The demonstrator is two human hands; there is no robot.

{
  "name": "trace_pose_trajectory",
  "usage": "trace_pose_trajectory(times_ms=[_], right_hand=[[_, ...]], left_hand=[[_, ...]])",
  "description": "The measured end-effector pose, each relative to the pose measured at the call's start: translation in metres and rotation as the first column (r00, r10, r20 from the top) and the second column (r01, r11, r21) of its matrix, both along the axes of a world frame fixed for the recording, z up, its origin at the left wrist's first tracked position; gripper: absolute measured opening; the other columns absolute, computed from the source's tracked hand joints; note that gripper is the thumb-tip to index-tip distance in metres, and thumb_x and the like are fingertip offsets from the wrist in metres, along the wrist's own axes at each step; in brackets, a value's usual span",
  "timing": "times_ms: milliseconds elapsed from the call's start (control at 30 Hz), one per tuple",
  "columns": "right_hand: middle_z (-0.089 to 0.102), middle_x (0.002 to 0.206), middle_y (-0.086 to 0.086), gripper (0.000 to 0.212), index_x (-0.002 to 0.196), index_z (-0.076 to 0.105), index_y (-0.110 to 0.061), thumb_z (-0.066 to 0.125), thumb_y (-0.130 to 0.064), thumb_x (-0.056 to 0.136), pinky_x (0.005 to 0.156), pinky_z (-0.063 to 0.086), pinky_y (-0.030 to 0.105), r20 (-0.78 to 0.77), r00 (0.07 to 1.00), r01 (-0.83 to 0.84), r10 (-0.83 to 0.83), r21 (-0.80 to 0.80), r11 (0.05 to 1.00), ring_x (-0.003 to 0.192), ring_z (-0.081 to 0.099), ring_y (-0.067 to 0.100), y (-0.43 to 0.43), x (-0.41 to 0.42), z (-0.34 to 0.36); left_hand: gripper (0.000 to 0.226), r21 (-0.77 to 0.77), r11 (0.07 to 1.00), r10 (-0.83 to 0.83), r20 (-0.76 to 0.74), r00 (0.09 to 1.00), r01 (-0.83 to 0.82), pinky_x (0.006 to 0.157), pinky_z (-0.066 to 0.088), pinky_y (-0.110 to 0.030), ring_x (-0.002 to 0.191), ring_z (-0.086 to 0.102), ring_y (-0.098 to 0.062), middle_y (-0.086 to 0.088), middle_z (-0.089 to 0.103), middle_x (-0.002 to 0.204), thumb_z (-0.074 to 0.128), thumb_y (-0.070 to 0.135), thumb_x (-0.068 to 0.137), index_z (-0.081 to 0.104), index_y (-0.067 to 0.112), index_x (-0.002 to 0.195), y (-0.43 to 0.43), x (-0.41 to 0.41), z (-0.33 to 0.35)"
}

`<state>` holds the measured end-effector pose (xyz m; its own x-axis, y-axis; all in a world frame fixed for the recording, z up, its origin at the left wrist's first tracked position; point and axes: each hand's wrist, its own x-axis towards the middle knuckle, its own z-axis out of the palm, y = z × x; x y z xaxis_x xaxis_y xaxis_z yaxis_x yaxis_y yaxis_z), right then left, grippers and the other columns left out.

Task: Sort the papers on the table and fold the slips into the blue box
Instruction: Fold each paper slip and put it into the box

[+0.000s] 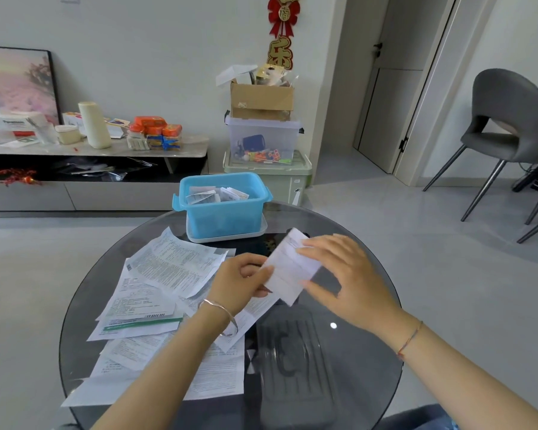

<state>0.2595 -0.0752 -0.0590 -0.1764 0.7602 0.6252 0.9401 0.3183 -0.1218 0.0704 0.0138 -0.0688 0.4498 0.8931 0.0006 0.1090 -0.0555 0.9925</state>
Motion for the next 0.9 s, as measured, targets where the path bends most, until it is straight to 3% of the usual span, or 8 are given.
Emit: trace_pose_trajectory(times_ms=[67,167,267,333,500,633,800,900], right_hand=[[0.057,0.128,-0.008,0.049,0.126,0.058,-0.021,0.061,-0.044,0.083,0.109,0.026,0.028,0.122,0.991,-0.044,0.048,-0.034,0.998,0.119,0.048,0.01,-0.001,-0.003,-0.006],[0.061,0.124,-0.005,0.058,0.125,0.059,-0.017,0.078,-0.023,0.071,0.1,0.031,0.026,0.28,0.959,-0.031,0.036,-0.024,0.999,0.113,0.05,0.012,0.002,0.0,-0.023],[0.07,0.105,-0.005,0.038,0.105,0.072,-0.014,0.076,-0.005,0.068,0.079,0.045,0.026,0.249,0.968,-0.058,0.029,0.106,0.993,0.095,0.055,0.013,0.002,0.009,-0.037],[0.069,0.101,-0.005,0.03,0.101,0.074,-0.015,0.067,-0.005,0.074,0.069,0.047,0.023,0.147,0.988,-0.055,0.044,0.071,0.996,0.089,0.052,0.011,-0.007,0.015,-0.048],[0.053,0.098,-0.01,0.048,0.108,0.071,-0.025,0.061,0.006,0.073,0.066,0.042,0.016,-0.017,0.998,-0.064,0.062,-0.239,0.969,0.084,0.045,0.004,-0.026,0.029,-0.08],[0.058,0.101,-0.01,0.047,0.114,0.069,-0.023,0.066,0.001,0.074,0.065,0.047,0.016,0.034,0.995,-0.083,0.098,-0.31,0.947,0.091,0.053,0.007,-0.032,0.037,-0.083],[0.068,0.102,-0.013,0.025,0.104,0.073,-0.023,0.062,-0.027,0.082,0.071,0.049,0.012,0.041,0.994,-0.087,0.101,-0.269,0.959,0.091,0.06,0.002,-0.038,0.039,-0.078],[0.069,0.1,-0.017,0.019,0.1,0.075,-0.026,0.064,-0.033,0.087,0.078,0.046,0.008,-0.145,0.989,-0.078,0.032,-0.323,0.943,0.094,0.06,-0.002,-0.04,0.037,-0.076]], left_hand=[[0.01,-0.175,0.984,0.053,0.108,0.993,-0.034,0.053,0.053,-0.016,0.053,0.066,-0.007,0.001,0.07,0.066,0.063,0.007,0.09,0.059,0.011,0.098,-0.002,0.003,0.003],[0.024,-0.265,0.964,0.018,0.151,0.988,0.023,0.054,0.054,-0.018,0.055,0.067,-0.01,-0.004,0.07,0.071,0.065,0.005,0.088,0.052,0.016,0.106,-0.008,0.005,0.004],[0.025,-0.094,0.988,-0.125,0.012,0.992,0.126,0.06,0.057,-0.024,0.061,0.068,-0.013,-0.001,0.07,0.067,0.061,0.005,0.09,0.054,0.018,0.11,-0.014,0.008,-0.009],[0.019,0.123,0.976,-0.159,-0.177,0.971,0.182,0.067,0.054,-0.023,0.068,0.066,-0.014,-0.006,0.069,0.075,0.055,0.008,0.093,0.059,0.019,0.108,-0.017,0.007,-0.021],[0.041,0.464,0.668,-0.142,-0.688,0.711,0.582,0.102,0.032,-0.02,0.115,0.042,-0.01,0.006,0.047,0.125,0.047,0.018,0.093,0.053,0.028,0.132,-0.022,0.0,-0.048],[0.043,0.571,0.52,-0.045,-0.725,0.687,0.636,0.114,0.011,-0.024,0.137,0.03,-0.011,0.011,0.045,0.144,0.047,0.034,0.094,0.049,0.03,0.137,-0.026,0.002,-0.056],[0.041,0.635,0.461,-0.013,-0.694,0.72,0.62,0.11,0.013,-0.02,0.135,0.038,-0.014,0.009,0.053,0.138,0.051,0.039,0.093,0.057,0.025,0.131,-0.027,0.001,-0.054],[0.039,0.622,0.477,-0.021,-0.698,0.716,0.62,0.106,0.017,-0.017,0.128,0.042,-0.011,0.01,0.057,0.134,0.052,0.046,0.092,0.062,0.027,0.125,-0.027,0.003,-0.052]])
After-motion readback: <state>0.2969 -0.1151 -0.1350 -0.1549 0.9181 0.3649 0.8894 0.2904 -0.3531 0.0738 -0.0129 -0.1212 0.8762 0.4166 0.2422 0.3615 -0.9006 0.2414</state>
